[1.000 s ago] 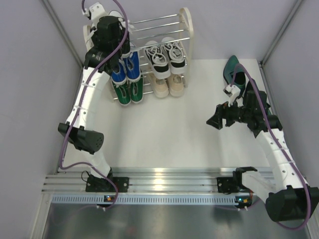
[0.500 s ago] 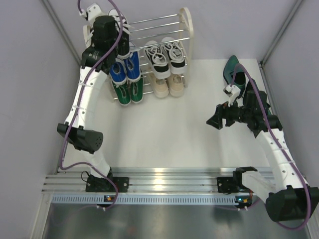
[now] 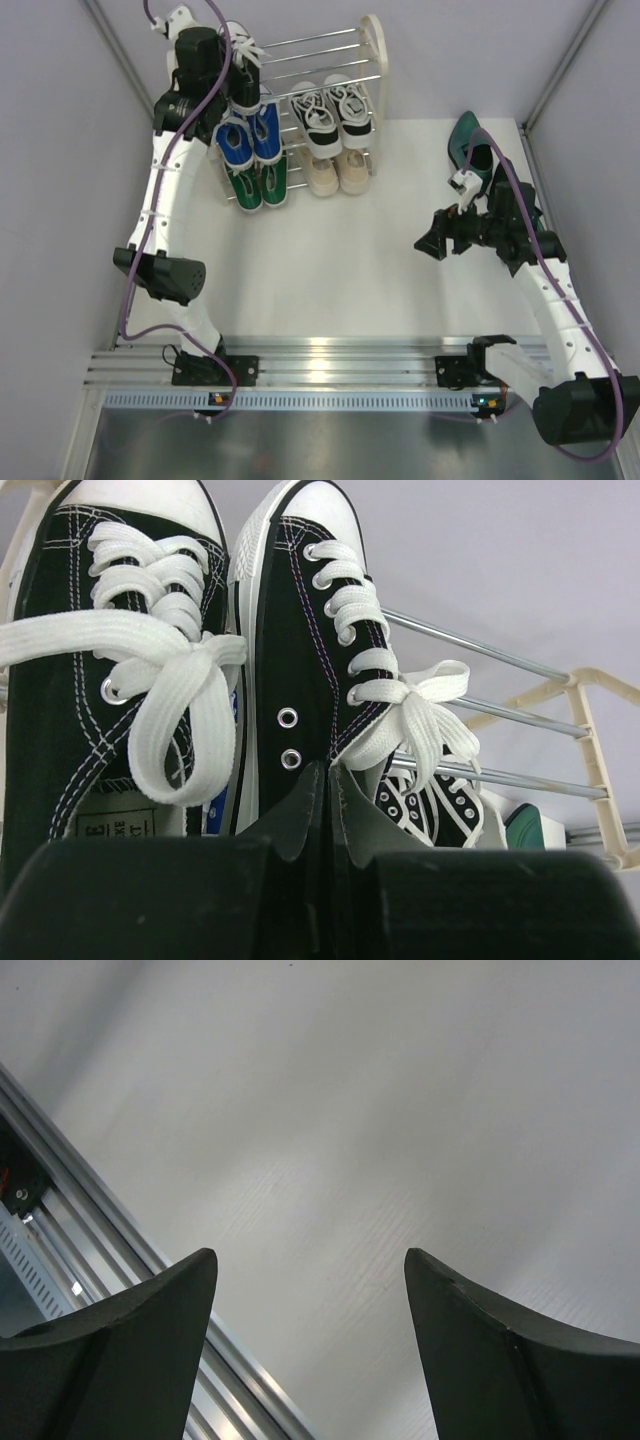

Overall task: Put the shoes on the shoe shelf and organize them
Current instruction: Place the shoe at the shoe shelf.

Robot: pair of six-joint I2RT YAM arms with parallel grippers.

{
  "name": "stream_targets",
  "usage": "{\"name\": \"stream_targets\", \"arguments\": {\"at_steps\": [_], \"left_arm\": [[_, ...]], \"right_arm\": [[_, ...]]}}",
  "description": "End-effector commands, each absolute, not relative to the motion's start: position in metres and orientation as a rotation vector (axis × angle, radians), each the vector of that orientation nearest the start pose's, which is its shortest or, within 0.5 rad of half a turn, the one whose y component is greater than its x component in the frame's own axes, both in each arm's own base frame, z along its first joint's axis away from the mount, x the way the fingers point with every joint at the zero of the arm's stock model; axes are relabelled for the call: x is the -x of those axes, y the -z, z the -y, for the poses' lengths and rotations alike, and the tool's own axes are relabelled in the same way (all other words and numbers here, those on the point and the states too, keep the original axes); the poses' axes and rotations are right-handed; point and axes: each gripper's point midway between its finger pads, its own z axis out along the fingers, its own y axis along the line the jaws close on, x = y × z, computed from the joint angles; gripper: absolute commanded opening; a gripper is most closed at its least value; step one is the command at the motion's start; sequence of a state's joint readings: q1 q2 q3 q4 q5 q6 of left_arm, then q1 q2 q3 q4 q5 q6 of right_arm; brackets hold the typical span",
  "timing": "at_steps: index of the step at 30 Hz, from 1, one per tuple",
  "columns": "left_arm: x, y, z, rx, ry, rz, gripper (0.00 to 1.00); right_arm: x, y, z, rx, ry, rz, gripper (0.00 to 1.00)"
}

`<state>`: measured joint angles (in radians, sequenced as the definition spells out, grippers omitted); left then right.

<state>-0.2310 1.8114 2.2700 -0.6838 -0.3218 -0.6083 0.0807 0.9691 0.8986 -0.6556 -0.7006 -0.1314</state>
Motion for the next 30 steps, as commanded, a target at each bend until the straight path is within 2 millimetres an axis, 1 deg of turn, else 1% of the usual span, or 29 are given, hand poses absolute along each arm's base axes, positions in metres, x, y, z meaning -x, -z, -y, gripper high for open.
{"name": "stream_targets", "arguments": {"at_steps": [1,3,6,9,21,22,23,24,26,28,30], "left_arm": [[-0.515,-0.445,0.083,0.551,0.352,-1.697,0.00],[-0.515,-0.445,0.082,0.542,0.355,-1.699,0.00],[-0.517,-0.444,0.086,0.523,0.382,-1.709,0.00],[-0.517,-0.449,0.089,0.494,0.404,-1.702,0.00],[-0.508,-0.452,0.073,0.579,0.402,-1.676,0.01],[-0.507,-0.451,0.071,0.590,0.400,-1.677,0.05],[-0.505,-0.453,0.069,0.598,0.402,-1.671,0.13],[-0.505,-0.452,0.068,0.606,0.401,-1.670,0.17],[-0.503,-0.455,0.066,0.612,0.406,-1.663,0.19],[-0.502,-0.457,0.068,0.612,0.417,-1.661,0.18],[-0.502,-0.455,0.069,0.616,0.426,-1.666,0.12]], "right_arm": [[-0.246,-0.226,-0.126,0.602,-0.727,-2.051,0.76],[-0.245,-0.225,-0.126,0.600,-0.729,-2.055,0.76],[-0.246,-0.225,-0.125,0.600,-0.727,-2.054,0.76],[-0.245,-0.224,-0.126,0.601,-0.728,-2.054,0.76],[-0.245,-0.224,-0.125,0.600,-0.727,-2.054,0.76],[-0.245,-0.225,-0.125,0.598,-0.728,-2.055,0.76],[-0.246,-0.225,-0.125,0.599,-0.727,-2.053,0.76],[-0.245,-0.225,-0.126,0.599,-0.729,-2.054,0.76],[-0.245,-0.225,-0.126,0.599,-0.729,-2.053,0.76],[-0.245,-0.225,-0.126,0.600,-0.731,-2.054,0.76],[-0.245,-0.225,-0.126,0.600,-0.731,-2.054,0.76]]}}
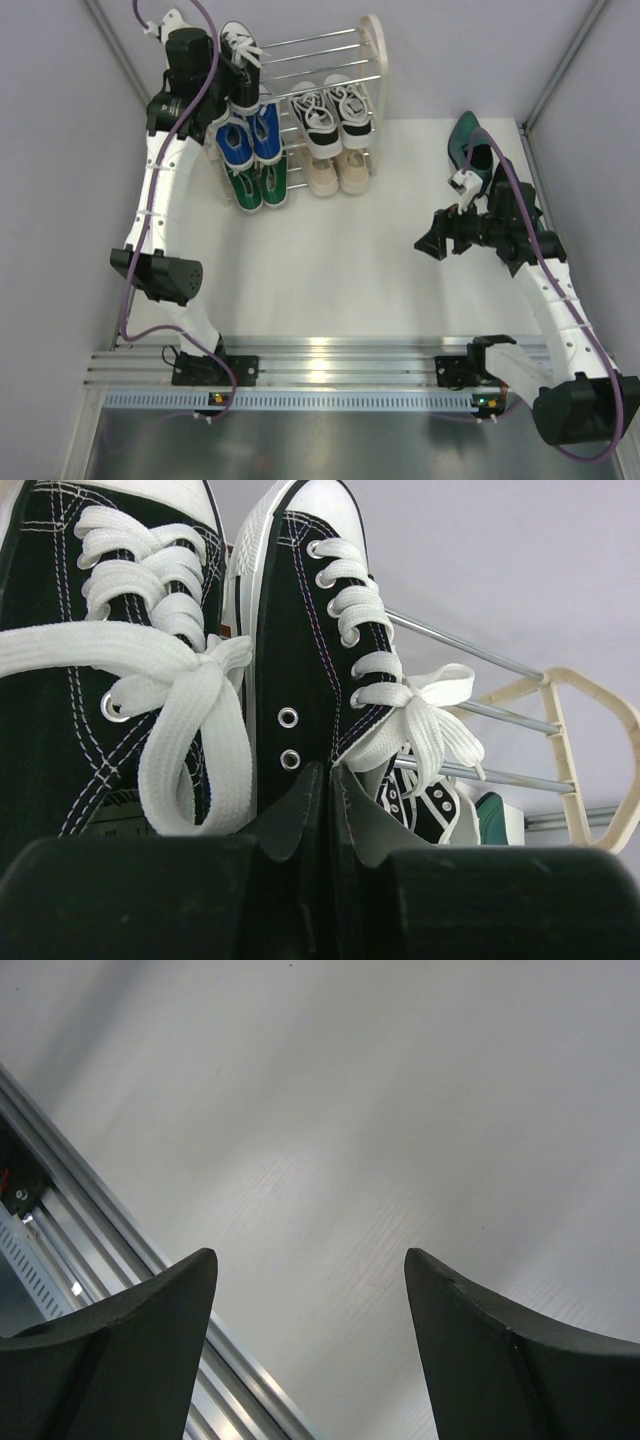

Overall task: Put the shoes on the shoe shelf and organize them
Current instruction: Place the shoe at the shoe shelf.

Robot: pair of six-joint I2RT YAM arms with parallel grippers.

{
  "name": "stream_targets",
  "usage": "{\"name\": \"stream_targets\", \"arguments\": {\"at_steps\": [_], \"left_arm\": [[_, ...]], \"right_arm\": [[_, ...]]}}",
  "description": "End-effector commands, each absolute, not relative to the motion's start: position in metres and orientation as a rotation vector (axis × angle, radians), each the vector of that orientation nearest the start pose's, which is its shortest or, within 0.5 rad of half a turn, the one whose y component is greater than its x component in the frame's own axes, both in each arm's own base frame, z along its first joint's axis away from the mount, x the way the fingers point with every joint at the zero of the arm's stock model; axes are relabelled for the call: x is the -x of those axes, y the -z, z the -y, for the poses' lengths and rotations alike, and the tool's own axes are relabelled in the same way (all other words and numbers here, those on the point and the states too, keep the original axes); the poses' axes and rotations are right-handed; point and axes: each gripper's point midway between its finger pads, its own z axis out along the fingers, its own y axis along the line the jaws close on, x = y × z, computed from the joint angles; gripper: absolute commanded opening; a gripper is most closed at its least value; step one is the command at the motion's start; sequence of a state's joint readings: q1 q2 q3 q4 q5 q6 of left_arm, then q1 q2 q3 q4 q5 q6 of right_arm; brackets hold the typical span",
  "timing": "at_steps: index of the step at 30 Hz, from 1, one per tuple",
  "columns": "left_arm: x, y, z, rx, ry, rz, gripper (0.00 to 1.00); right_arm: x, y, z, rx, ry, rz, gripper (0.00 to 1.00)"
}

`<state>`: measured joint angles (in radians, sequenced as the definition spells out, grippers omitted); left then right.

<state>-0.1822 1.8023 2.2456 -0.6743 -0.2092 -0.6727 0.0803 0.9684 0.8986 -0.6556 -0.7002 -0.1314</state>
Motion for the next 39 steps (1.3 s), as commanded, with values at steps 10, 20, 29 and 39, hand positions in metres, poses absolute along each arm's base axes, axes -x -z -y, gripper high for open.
{"name": "stream_targets", "arguments": {"at_steps": [10,20,29,39], "left_arm": [[-0.508,-0.457,0.080,0.646,0.518,-1.662,0.01],[-0.512,-0.448,0.088,0.673,0.570,-1.684,0.00],[-0.509,-0.451,0.083,0.719,0.574,-1.661,0.00],[-0.512,-0.437,0.086,0.766,0.613,-1.687,0.01]], "right_arm": [[-0.245,-0.226,-0.126,0.599,-0.729,-2.054,0.76],[-0.246,-0.225,-0.125,0.598,-0.728,-2.055,0.76],[-0.245,-0.225,-0.125,0.598,-0.728,-2.055,0.76],[-0.245,-0.226,-0.125,0.599,-0.722,-2.052,0.77]]}}
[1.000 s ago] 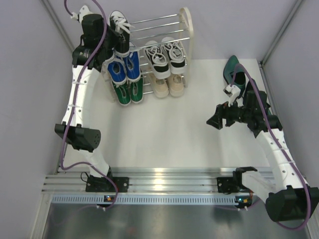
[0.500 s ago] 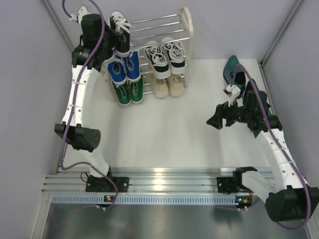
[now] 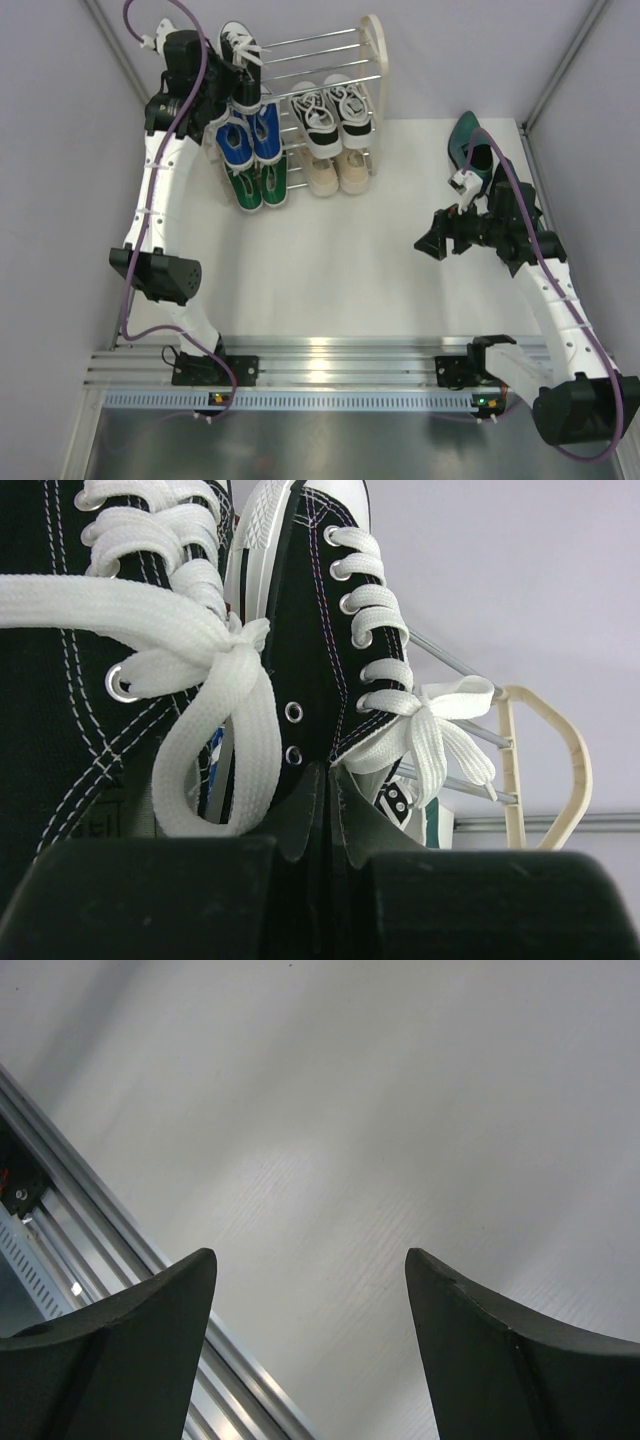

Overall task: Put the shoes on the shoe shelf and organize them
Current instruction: Place the shoe at the shoe shelf.

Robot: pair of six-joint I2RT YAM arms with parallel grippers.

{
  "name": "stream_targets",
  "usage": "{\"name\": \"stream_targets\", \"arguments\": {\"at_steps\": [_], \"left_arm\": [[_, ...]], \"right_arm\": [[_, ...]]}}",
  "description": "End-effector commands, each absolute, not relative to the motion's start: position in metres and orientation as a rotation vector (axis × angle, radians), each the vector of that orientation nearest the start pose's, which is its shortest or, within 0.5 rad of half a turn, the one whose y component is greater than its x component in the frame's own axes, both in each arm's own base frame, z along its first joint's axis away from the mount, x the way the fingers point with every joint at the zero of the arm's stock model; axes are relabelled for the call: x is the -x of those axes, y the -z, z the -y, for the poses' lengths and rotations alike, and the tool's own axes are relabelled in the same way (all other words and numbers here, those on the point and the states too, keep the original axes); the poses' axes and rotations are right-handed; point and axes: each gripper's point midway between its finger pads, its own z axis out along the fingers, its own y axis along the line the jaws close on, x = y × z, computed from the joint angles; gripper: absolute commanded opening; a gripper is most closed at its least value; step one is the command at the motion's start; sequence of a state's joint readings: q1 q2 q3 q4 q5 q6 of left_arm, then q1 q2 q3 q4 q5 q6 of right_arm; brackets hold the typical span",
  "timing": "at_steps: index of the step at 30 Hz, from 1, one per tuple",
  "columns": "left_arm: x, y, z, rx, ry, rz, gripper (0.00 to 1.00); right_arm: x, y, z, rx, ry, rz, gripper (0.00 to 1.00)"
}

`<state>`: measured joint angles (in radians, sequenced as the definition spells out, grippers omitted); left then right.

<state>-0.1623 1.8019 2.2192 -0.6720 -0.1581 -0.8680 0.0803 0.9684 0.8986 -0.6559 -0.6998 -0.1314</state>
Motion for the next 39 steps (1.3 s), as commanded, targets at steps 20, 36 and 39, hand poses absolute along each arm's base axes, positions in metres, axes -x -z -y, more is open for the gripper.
{"name": "stream_targets", "arguments": {"at_steps": [20,36,39], "left_arm": [[-0.512,-0.441,0.084,0.777,0.657,-1.683,0.00],[-0.487,-0.482,0.055,0.731,0.510,-1.574,0.32],[-0.480,-0.494,0.046,0.732,0.470,-1.535,0.35]], "right_arm": [[-0.244,-0.226,-0.125,0.600,-0.724,-2.050,0.77],[-0.245,-0.226,-0.126,0.600,-0.729,-2.055,0.77],[-0.244,-0.227,-0.126,0.601,-0.730,-2.054,0.77]]}}
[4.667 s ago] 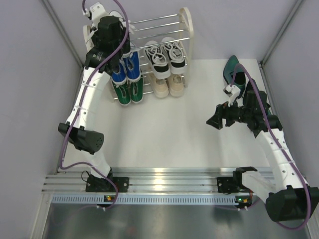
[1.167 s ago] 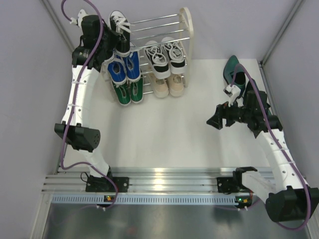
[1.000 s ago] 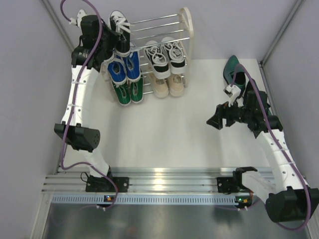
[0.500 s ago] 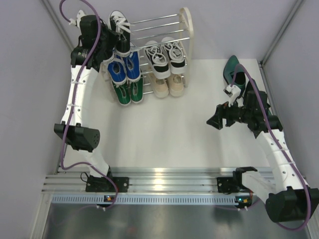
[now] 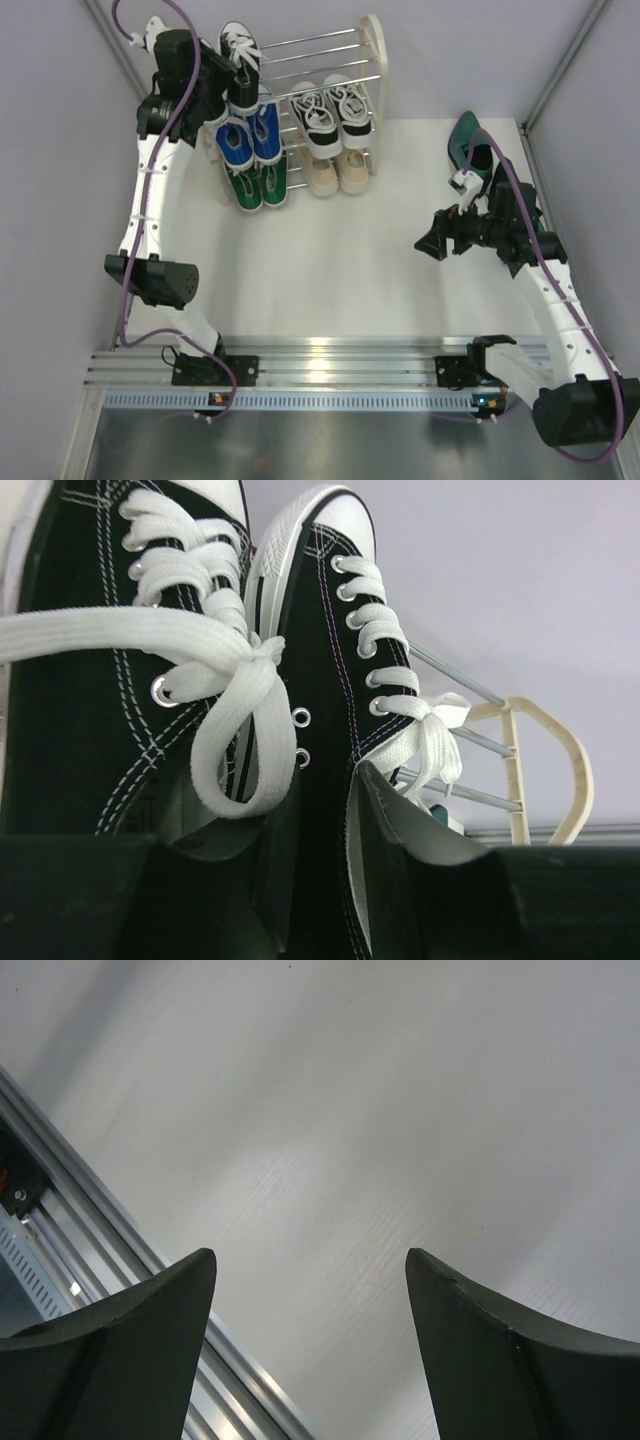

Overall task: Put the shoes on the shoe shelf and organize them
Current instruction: Place the shoe at the shoe shelf.

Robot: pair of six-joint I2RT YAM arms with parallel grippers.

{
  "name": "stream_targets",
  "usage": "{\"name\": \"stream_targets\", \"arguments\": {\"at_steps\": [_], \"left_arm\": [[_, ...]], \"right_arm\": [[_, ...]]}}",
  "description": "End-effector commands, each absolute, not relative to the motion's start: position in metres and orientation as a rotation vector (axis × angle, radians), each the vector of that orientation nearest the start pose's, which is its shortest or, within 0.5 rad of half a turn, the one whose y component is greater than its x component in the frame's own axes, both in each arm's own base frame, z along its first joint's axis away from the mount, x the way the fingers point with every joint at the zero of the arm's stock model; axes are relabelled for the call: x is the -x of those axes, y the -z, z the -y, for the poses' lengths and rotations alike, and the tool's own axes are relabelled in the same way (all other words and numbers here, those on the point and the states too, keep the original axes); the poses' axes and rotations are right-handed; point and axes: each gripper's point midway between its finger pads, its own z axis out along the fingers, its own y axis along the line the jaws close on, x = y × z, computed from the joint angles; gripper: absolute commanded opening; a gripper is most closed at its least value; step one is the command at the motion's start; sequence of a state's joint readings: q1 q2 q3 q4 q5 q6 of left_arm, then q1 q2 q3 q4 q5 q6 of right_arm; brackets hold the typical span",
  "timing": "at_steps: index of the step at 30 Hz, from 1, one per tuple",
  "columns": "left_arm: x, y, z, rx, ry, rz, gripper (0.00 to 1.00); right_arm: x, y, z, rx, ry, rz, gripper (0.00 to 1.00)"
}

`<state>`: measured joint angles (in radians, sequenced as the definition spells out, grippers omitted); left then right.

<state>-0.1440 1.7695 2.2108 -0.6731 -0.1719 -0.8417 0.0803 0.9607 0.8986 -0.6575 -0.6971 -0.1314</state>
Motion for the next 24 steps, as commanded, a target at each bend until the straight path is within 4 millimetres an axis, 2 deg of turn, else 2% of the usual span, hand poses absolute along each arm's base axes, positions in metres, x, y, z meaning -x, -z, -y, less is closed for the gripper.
{"name": "stream_targets", "arguments": {"at_steps": [1,6,13,24], "left_arm": [[-0.478,-0.496,0.044,0.724,0.454,-1.532,0.36],[-0.466,-0.511,0.033,0.717,0.401,-1.489,0.40],[-0.458,-0.520,0.034,0.672,0.397,-1.488,0.41],[-0.447,-0.519,0.063,0.551,0.521,-1.553,0.19]], "right_arm": [[-0.244,-0.227,-0.126,0.601,-0.730,-2.054,0.77],[-0.244,-0.227,-0.126,0.601,-0.733,-2.055,0.77],[-0.244,-0.226,-0.126,0.600,-0.734,-2.056,0.77],[-0.243,-0.225,-0.126,0.599,-0.738,-2.055,0.77]]}}
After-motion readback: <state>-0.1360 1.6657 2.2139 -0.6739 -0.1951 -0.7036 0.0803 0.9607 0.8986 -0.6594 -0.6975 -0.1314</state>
